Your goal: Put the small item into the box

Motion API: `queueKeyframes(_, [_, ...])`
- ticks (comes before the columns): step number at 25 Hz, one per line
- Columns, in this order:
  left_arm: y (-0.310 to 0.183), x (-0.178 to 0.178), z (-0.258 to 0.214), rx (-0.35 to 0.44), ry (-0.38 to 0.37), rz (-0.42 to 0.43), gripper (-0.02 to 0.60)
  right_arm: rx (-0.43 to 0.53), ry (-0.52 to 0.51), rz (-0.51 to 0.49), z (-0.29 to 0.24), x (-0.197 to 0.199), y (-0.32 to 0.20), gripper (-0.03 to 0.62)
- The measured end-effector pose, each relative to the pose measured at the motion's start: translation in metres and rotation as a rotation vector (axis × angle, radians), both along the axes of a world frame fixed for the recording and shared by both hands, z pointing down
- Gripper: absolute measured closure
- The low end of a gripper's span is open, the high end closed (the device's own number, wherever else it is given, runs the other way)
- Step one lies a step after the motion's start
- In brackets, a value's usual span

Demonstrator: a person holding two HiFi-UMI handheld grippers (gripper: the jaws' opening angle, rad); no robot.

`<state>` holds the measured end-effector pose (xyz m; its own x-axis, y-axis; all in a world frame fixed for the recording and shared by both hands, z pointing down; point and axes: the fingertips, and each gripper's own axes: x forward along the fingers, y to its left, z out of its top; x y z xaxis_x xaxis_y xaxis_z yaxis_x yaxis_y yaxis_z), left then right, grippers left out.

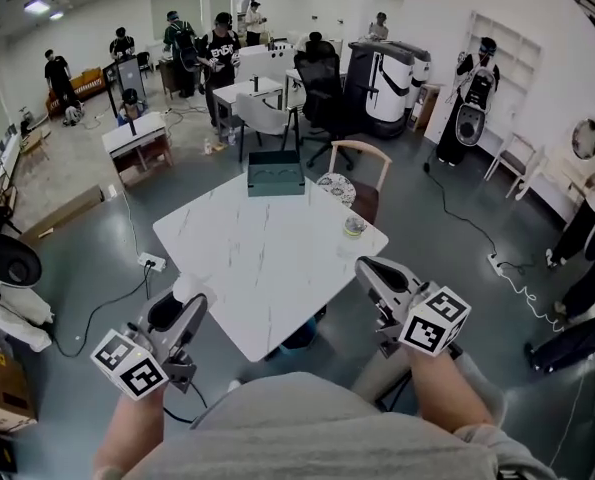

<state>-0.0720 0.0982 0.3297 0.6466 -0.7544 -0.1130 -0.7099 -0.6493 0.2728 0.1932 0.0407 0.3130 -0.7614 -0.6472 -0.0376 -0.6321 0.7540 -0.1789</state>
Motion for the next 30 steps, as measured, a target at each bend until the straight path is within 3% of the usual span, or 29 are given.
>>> queueKeyframes(6, [-0.071, -0.061, -0.005, 0.003, 0.004, 0.066, 0.418, -0.012, 0.007, 0.061, -0.007, -0.061, -0.053, 0.589])
queueKeyframes(13, [-0.136, -0.106, 0.0, -0.008, 0.008, 0.142, 0.417, -0.041, 0.03, 0.14, -0.006, -0.102, -0.101, 0.589])
queueKeyframes(23, [-0.209, -0.111, 0.013, -0.031, 0.045, 0.252, 0.418, -0.073, 0.059, 0.238, 0.001, -0.11, -0.148, 0.589])
queueKeyframes(30, [-0.242, -0.088, 0.023, -0.045, 0.039, 0.305, 0.417, -0.104, 0.078, 0.251, 0.014, -0.103, -0.166, 0.589])
